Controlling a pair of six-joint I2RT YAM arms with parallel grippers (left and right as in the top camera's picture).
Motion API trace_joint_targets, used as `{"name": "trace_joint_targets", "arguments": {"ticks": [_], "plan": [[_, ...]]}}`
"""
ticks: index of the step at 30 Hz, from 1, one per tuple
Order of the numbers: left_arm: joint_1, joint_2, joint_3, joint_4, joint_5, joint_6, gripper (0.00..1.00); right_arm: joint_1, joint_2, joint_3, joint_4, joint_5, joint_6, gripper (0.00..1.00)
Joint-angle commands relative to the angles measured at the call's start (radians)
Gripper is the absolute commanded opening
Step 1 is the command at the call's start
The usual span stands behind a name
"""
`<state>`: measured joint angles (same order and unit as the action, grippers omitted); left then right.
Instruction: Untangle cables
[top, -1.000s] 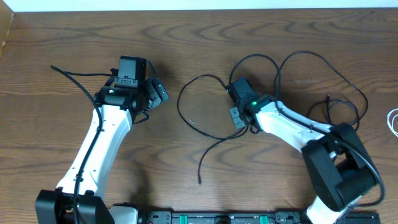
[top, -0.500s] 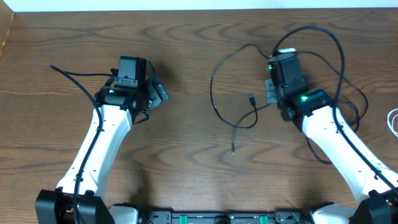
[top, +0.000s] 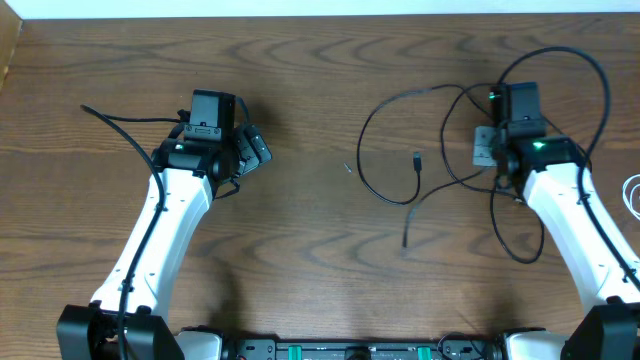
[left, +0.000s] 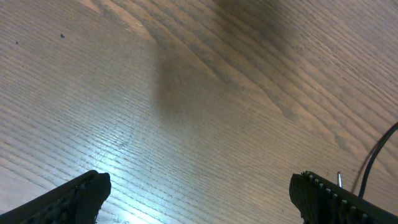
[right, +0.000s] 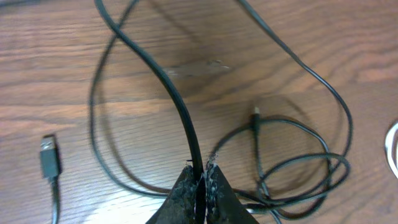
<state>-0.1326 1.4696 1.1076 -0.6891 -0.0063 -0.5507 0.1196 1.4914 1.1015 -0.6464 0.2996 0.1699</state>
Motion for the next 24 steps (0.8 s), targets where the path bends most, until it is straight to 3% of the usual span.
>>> {"name": "trace_joint_targets", "arguments": {"ticks": [1,2,4,5,6,7,24], "plan": [[0.005,0.008,0.013,-0.003,-0.013,-0.001,0.98,-0.053,0.001,0.001,-0.002,-0.039,-0.011,0.06],[0.005,0.008,0.013,-0.003,-0.013,-0.001,0.98,-0.063,0.001,0.001,-0.002,-0.076,-0.011,0.10],[0.005,0.008,0.013,-0.003,-0.013,-0.001,0.98,-0.069,0.001,0.001,-0.002,-0.125,-0.011,0.33],[0.005,0.008,0.013,-0.003,-0.013,-0.001,0.98,-0.068,0.001,0.001,-0.002,-0.130,-0.011,0.74],[0.005,0.008,0.013,-0.003,-0.013,-0.001,0.98,-0.068,0.001,0.001,-0.001,-0.130,-0.011,0.92],[0.005,0.008,0.013,-0.003,-0.013,-0.001,0.98,-0.068,0.001,0.001,0.000,-0.130,-0.011,0.99],[0.005,0.008,0.013,-0.003,-0.013,-0.001,0.98,-0.068,0.001,0.000,-0.013,-0.130,-0.010,0.99]]}}
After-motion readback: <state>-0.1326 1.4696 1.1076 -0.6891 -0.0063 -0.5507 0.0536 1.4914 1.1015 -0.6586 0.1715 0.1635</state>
